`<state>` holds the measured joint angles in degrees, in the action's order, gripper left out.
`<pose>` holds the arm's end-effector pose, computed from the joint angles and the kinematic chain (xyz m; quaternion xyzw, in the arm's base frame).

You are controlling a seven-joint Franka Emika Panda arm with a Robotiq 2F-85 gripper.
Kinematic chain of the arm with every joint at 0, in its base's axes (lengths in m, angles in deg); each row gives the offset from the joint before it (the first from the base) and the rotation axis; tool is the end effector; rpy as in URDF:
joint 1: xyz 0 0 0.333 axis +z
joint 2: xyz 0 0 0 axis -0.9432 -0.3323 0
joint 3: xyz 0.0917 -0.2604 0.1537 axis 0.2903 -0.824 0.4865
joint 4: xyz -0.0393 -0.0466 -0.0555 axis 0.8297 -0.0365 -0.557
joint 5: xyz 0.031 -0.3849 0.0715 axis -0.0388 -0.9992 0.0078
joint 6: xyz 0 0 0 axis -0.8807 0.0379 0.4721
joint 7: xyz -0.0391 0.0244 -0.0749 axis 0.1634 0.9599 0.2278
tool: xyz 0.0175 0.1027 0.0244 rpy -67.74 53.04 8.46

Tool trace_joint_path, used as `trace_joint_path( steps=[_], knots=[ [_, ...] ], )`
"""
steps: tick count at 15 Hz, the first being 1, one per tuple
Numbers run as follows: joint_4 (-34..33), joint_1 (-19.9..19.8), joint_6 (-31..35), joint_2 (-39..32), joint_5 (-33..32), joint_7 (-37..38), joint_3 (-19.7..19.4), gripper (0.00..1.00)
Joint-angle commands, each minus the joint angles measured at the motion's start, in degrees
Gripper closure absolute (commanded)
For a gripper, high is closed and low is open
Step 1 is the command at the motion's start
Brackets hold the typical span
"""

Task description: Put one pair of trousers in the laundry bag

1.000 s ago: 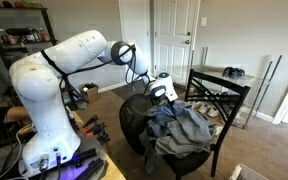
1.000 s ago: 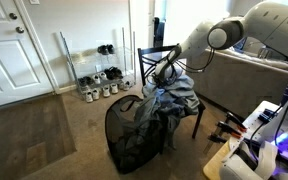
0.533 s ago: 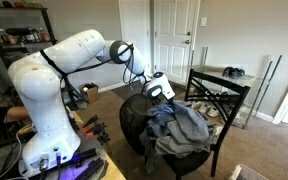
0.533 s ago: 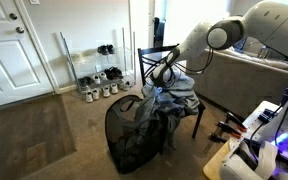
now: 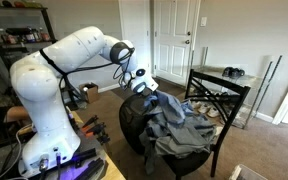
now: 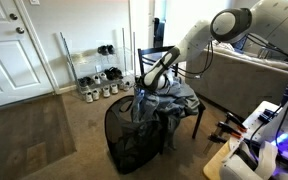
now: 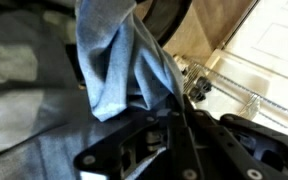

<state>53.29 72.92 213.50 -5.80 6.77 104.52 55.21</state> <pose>0.6823 0.1477 0.0598 -0.8375 0.3998 -0.2691 0.2576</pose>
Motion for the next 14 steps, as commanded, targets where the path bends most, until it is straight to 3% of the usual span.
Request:
trace_joint_path(
  steps=[1, 2, 5, 8, 14],
  knots=[
    [6.03, -4.63, -2.24, 2.32, -8.04, -2.81, 7.04, 0.99],
    [6.30, -5.50, -3.88, 2.11, -6.62, -6.28, 9.07, 0.99],
    [7.11, -6.42, -11.93, 2.31, -5.36, -11.52, 10.29, 0.99],
    [5.59, -4.64, -21.99, 2.91, -2.75, -16.83, 8.48, 0.99],
    [-4.29, 2.96, -33.63, 2.19, -3.25, -24.37, 6.51, 0.99]
  ],
)
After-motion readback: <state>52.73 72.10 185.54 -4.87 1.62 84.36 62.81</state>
